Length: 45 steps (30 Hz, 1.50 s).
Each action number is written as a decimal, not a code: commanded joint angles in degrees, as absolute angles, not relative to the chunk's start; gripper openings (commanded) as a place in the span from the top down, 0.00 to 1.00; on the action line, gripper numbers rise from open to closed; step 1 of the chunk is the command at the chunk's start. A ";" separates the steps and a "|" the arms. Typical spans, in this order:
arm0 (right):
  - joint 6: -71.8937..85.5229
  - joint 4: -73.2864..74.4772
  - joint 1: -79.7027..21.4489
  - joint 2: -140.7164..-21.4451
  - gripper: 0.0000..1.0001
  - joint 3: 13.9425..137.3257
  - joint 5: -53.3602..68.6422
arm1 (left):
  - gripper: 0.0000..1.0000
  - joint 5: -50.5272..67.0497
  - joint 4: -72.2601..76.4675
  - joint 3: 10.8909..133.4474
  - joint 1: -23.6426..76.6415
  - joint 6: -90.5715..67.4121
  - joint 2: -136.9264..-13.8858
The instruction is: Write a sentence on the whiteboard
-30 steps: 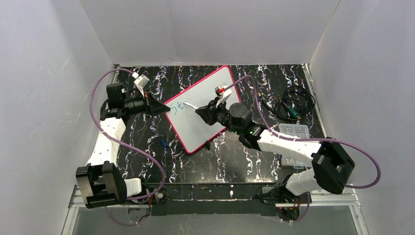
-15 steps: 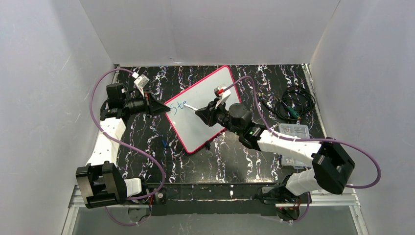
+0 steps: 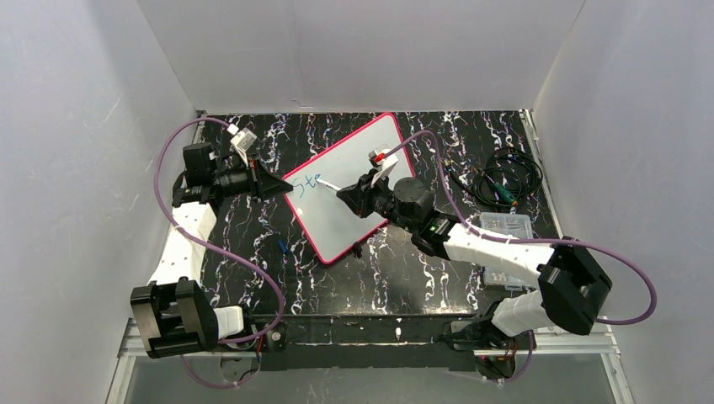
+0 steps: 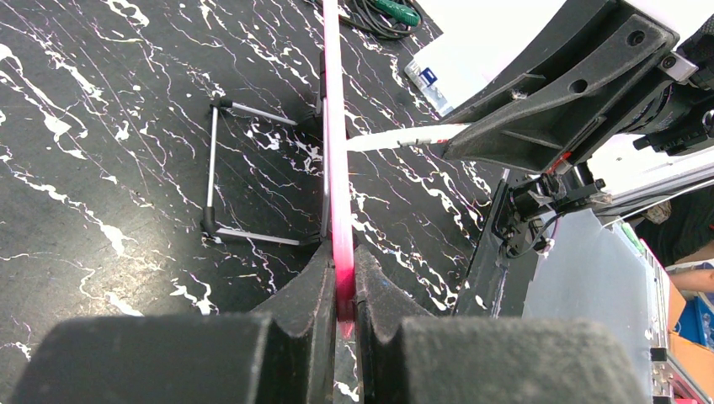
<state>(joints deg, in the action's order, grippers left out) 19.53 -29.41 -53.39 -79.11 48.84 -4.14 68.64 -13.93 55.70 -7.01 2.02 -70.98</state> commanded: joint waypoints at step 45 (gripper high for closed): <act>18.32 -29.40 -53.35 -74.04 0.99 48.27 -8.51 | 1.00 72.34 -18.45 56.60 -5.64 5.01 -70.47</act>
